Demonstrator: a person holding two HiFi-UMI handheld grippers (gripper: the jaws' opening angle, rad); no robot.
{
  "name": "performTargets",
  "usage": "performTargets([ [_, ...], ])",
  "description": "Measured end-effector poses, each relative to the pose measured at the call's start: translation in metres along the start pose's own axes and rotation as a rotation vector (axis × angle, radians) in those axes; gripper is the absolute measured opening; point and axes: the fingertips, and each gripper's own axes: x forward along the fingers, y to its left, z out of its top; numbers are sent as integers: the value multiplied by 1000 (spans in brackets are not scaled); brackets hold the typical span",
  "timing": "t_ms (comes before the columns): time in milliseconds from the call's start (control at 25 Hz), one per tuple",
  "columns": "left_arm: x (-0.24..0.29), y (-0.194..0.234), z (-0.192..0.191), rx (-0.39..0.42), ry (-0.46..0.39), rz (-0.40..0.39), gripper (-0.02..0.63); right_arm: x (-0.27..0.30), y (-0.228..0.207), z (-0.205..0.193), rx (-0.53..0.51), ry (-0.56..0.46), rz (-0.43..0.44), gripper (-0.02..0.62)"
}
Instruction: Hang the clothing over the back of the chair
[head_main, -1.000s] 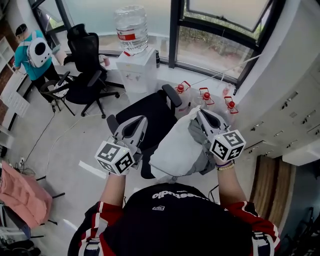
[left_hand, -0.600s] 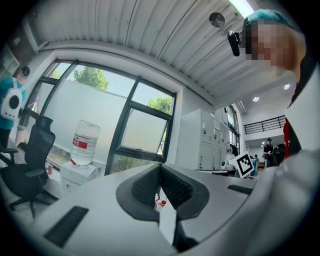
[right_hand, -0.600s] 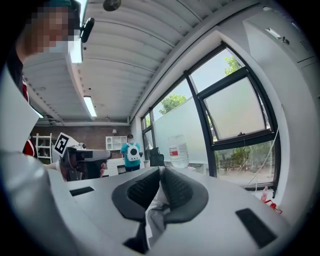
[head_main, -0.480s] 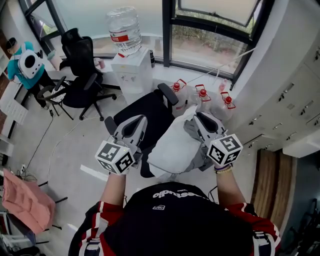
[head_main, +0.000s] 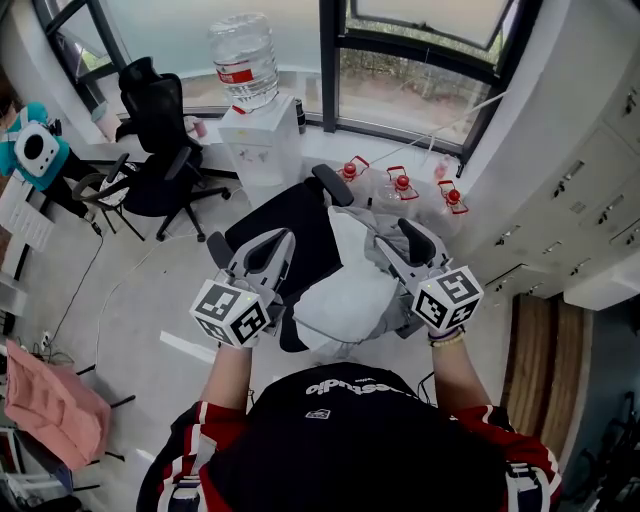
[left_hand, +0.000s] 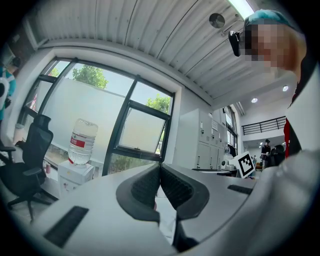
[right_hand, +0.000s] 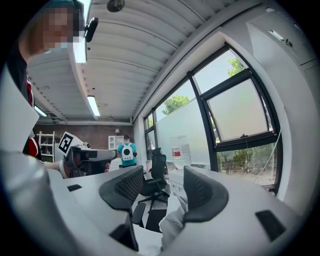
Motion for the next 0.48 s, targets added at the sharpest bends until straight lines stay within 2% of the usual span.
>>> performTargets([
  [240, 1, -1, -3, -1, 2, 0, 23, -3, -1, 3, -27, -19, -14, 246],
  [480, 1, 2, -1, 3, -5, 6, 23, -2, -1, 9, -44, -40, -24, 173],
])
